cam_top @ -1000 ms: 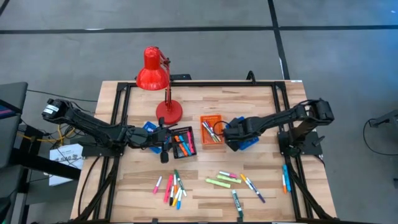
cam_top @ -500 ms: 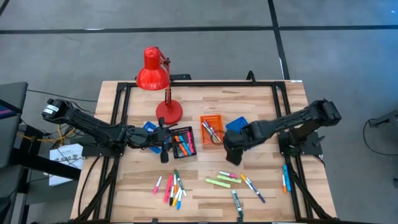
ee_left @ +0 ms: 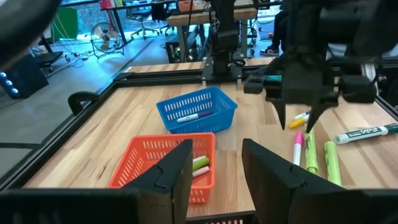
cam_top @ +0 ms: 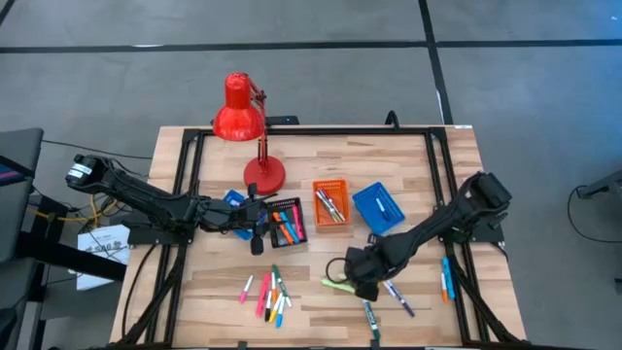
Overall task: Pick & Place Markers
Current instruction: Put the right small white and pink highlighter pen into the right blue basket
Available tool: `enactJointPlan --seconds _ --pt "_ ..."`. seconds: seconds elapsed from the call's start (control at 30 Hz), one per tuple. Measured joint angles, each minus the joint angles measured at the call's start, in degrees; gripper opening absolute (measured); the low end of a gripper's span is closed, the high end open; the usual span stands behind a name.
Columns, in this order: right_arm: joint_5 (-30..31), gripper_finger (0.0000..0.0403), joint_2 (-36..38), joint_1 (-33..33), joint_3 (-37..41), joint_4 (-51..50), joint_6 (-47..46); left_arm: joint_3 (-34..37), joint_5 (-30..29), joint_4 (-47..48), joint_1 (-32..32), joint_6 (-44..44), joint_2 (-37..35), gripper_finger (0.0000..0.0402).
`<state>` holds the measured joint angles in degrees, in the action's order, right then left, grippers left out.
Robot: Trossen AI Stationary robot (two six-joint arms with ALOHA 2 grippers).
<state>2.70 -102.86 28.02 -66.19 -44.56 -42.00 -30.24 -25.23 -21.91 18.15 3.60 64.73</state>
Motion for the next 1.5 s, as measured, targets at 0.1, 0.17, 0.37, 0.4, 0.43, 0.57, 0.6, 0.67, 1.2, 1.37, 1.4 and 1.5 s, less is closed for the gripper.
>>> enactJointPlan --seconds 0.1,0.17,0.37,0.4,0.43,0.57,0.6,0.67,1.2,1.37,1.4,1.5 --pt "-0.1 0.0194 -1.8 -0.4 0.0 0.1 0.0 0.0 0.0 0.0 0.0 0.0 0.0 0.0135" --pt "-0.4 0.0199 -2.5 -0.9 0.0 0.3 0.0 0.0 0.0 0.0 0.0 0.0 0.0 0.0135" --pt "-2.4 0.0197 -3.9 -1.7 0.0 1.3 0.0 0.0 0.0 0.0 0.0 0.0 0.0 0.0135" --pt "-2.4 0.0195 -4.2 -1.8 -0.1 1.7 0.0 0.0 0.0 0.0 0.0 0.1 0.0 0.0135" --pt "-2.4 0.0193 -4.3 -1.9 0.0 1.4 0.2 0.0 0.0 0.0 0.0 0.1 0.0 0.0135" --pt "-2.3 0.0185 -5.4 -2.0 0.0 2.7 0.9 0.0 0.0 0.0 0.0 0.2 0.0 0.0135" --pt "-2.3 0.0183 -5.4 -1.9 0.0 2.5 1.6 0.0 0.0 0.0 0.0 0.2 0.0 0.0135" --pt "-2.0 0.0174 -6.1 -2.3 -0.2 2.8 3.0 0.0 0.0 0.0 0.0 0.2 0.0 0.0135" --pt "-7.0 0.0024 -4.8 -9.4 -5.2 -7.9 4.6 0.0 0.0 0.0 0.0 0.2 0.0 0.0135" --pt "0.2 0.0040 -4.8 -10.1 -12.6 -23.3 5.9 0.0 0.0 0.0 0.0 0.2 0.0 0.0135" --pt "2.4 0.0045 -4.7 -10.1 -13.9 -26.2 6.4 0.0 0.0 0.0 0.0 0.2 0.0 0.0135" --pt "8.6 0.0049 -4.2 -10.3 -15.4 -33.9 4.9 0.0 0.0 0.0 0.0 0.2 0.0 0.0135"
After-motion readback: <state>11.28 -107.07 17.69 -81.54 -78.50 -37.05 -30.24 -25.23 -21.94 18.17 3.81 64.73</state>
